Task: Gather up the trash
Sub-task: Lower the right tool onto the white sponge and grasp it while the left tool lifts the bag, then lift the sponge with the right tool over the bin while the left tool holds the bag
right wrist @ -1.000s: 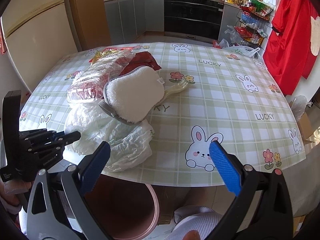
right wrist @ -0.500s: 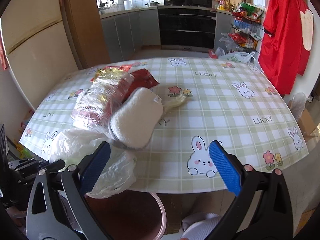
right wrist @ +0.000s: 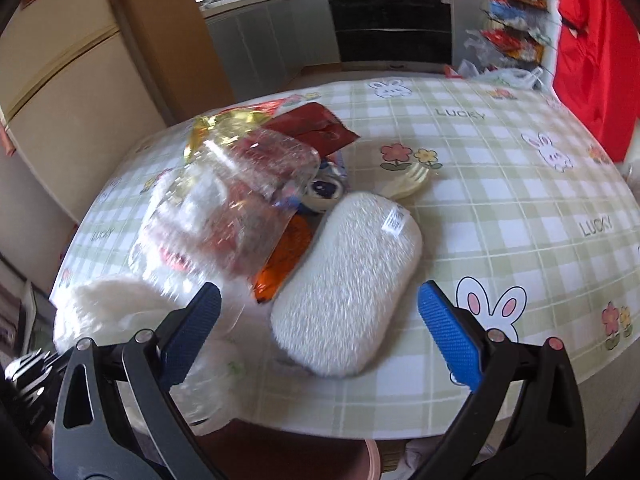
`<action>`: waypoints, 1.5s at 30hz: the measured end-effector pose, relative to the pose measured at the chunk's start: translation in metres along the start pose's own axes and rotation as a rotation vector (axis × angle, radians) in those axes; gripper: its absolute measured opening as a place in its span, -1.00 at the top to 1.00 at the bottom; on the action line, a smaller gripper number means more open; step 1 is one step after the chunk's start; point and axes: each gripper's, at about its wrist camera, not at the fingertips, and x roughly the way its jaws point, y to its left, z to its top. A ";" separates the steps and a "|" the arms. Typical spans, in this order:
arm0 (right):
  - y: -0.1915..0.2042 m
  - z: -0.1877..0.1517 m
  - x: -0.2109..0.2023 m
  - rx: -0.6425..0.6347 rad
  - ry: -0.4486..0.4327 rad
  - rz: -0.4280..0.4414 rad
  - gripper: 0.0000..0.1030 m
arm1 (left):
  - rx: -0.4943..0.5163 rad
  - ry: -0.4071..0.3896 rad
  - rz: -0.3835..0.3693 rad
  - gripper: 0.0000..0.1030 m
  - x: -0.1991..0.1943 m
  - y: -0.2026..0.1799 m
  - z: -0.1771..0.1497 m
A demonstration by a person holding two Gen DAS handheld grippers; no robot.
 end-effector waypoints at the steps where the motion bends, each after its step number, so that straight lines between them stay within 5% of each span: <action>1: -0.004 0.001 0.007 0.022 0.012 -0.015 -0.88 | -0.011 -0.004 0.007 0.92 -0.001 0.004 0.001; 10: -0.031 -0.007 0.040 0.286 0.058 -0.095 -0.89 | -0.102 -0.040 0.079 0.92 -0.006 0.037 0.003; 20: -0.003 -0.005 0.077 0.103 0.150 -0.233 -0.88 | -0.139 -0.047 0.110 0.92 -0.007 0.052 -0.001; 33: -0.048 -0.006 0.040 0.143 0.072 -0.203 -0.49 | -0.150 -0.082 0.121 0.92 -0.014 0.050 0.000; 45: -0.047 -0.004 -0.002 0.159 -0.036 -0.108 -0.49 | -0.119 -0.206 0.181 0.92 -0.049 0.046 0.022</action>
